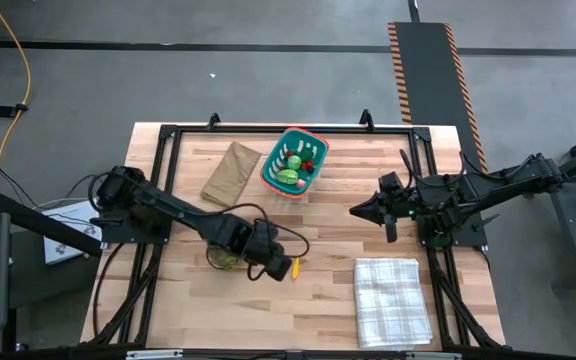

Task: Pick and placing Produce into tupperware
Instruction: Put the yellow corn in the green basket

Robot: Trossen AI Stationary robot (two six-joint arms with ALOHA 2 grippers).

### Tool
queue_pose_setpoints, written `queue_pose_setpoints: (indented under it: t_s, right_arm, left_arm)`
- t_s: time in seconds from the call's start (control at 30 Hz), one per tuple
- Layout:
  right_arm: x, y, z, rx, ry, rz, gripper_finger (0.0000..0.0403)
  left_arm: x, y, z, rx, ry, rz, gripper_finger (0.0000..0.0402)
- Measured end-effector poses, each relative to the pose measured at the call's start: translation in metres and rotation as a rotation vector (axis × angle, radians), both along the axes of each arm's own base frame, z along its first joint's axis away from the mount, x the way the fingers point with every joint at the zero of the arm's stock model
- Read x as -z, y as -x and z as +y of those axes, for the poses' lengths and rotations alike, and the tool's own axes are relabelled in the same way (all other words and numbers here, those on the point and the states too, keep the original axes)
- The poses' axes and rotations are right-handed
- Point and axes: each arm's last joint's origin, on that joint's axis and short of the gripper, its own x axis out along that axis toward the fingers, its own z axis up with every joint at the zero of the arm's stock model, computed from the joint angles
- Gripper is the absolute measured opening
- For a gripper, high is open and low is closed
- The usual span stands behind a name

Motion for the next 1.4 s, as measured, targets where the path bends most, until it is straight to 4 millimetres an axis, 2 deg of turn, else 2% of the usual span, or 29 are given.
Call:
queue_pose_setpoints:
  t_s: [0.13,0.2,0.27,0.33,0.4,0.47,0.53,0.6,0.67,0.77,0.83,1.0,1.33,1.4]
  right_arm:
    - [0.001,0.000,-0.002,0.005,0.033,0.012,0.0001]
    - [0.000,0.000,-0.004,0.026,0.047,0.002,0.0001]
    - [0.001,-0.001,-0.007,0.046,0.058,0.004,0.0001]
    - [-0.001,-0.001,-0.010,0.060,0.083,-0.008,0.0001]
    - [0.000,0.000,-0.013,0.066,0.107,0.001,0.0001]
    - [-0.003,0.001,-0.016,0.085,0.121,-0.023,0.0001]
    - [-0.004,0.004,-0.018,0.088,0.145,-0.025,0.0001]
    - [-0.008,0.005,-0.020,0.094,0.169,-0.056,0.0001]
    - [-0.007,0.008,-0.022,0.090,0.196,-0.043,0.0001]
    - [-0.009,0.010,-0.023,0.091,0.199,-0.054,0.0001]
    - [-0.009,0.010,-0.023,0.065,0.195,-0.050,0.0001]
    - [-0.005,0.012,-0.021,-0.003,0.203,-0.020,0.0001]
    - [-0.005,0.013,-0.019,-0.087,0.215,-0.020,0.0001]
    - [-0.005,0.013,-0.019,-0.098,0.212,-0.021,0.0001]
  left_arm:
    - [-0.005,-0.011,0.002,0.014,-0.004,0.004,0.0216]
    - [-0.004,-0.011,0.004,0.033,-0.026,0.064,0.0216]
    - [-0.009,-0.024,0.003,0.047,-0.023,0.012,0.0216]
    - [-0.006,-0.021,0.004,0.068,-0.049,0.091,0.0216]
    - [-0.008,-0.033,0.001,0.062,-0.040,0.040,0.0216]
    - [-0.007,-0.027,0.002,0.062,-0.055,0.120,0.0216]
    - [-0.012,-0.039,-0.001,0.035,-0.031,0.044,0.0216]
    - [-0.010,-0.033,0.001,0.016,-0.038,0.112,0.0216]
    - [-0.012,-0.043,-0.001,-0.030,-0.006,0.045,0.0216]
    - [-0.010,-0.040,0.000,-0.097,0.007,0.093,0.0216]
    - [-0.011,-0.046,-0.002,-0.144,0.041,0.043,0.0216]
    - [-0.003,-0.049,-0.003,-0.228,0.071,0.054,0.0216]
    - [0.002,-0.068,-0.008,-0.271,0.158,-0.073,0.0216]
    - [0.006,-0.068,-0.008,-0.282,0.165,-0.054,0.0216]
